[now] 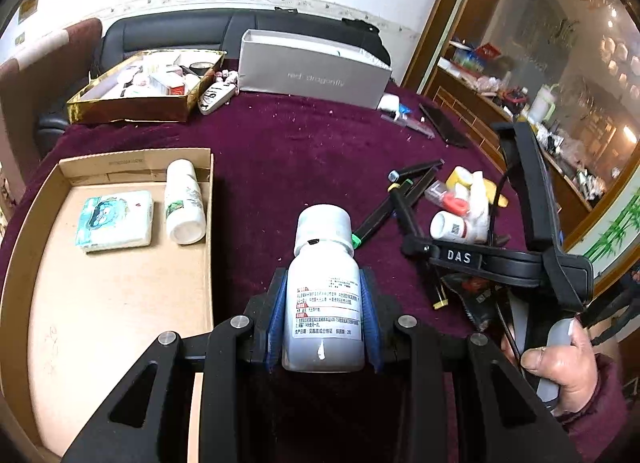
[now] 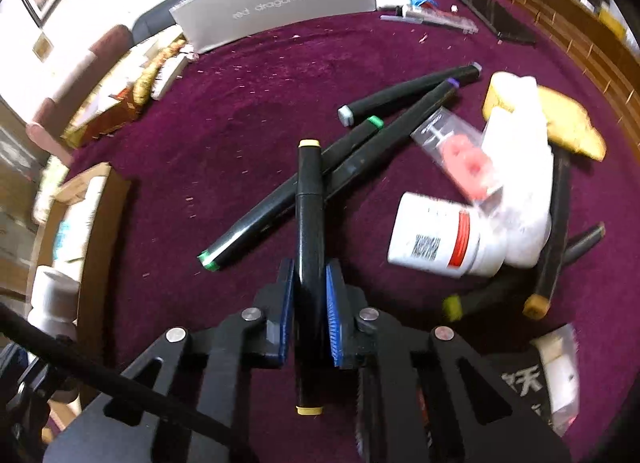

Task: Organize objects
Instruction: 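Grasp a white pill bottle with the left gripper while the right gripper grasps a black marker, then carry the bottle and marker into the cardboard tray and open both grippers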

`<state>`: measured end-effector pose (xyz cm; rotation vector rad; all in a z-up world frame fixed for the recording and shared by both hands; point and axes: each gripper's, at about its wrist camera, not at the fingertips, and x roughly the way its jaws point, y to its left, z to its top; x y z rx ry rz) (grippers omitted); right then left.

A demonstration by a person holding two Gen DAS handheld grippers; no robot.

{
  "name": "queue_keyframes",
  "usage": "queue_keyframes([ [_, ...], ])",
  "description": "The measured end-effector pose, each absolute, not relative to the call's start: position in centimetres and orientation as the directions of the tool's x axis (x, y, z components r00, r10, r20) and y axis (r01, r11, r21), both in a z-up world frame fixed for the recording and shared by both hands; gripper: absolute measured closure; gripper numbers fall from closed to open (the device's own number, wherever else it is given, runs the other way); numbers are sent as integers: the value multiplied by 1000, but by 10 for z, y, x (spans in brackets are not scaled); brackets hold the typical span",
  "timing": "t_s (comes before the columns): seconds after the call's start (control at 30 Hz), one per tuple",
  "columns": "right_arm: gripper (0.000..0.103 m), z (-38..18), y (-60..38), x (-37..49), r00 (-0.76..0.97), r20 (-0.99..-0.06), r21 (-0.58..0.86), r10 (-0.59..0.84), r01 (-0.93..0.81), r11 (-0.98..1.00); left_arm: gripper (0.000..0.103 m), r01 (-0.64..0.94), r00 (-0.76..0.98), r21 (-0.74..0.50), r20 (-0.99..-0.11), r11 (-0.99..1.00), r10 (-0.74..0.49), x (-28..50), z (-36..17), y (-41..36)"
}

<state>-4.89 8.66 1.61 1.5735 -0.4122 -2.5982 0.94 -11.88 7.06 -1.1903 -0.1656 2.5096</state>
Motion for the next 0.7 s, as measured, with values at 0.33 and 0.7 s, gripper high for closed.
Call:
queue_keyframes([
  [0.33,90,36,88,-30,-425,-752,556,-504,3,-831,74,-166,-627,-286,-708,-944,325,21,78,-173],
  [0.7,90,53,6,-51,-306,-655,688,-691,138,-713,74,-34,-636,-198,-752,-980,174,2,72,-242],
])
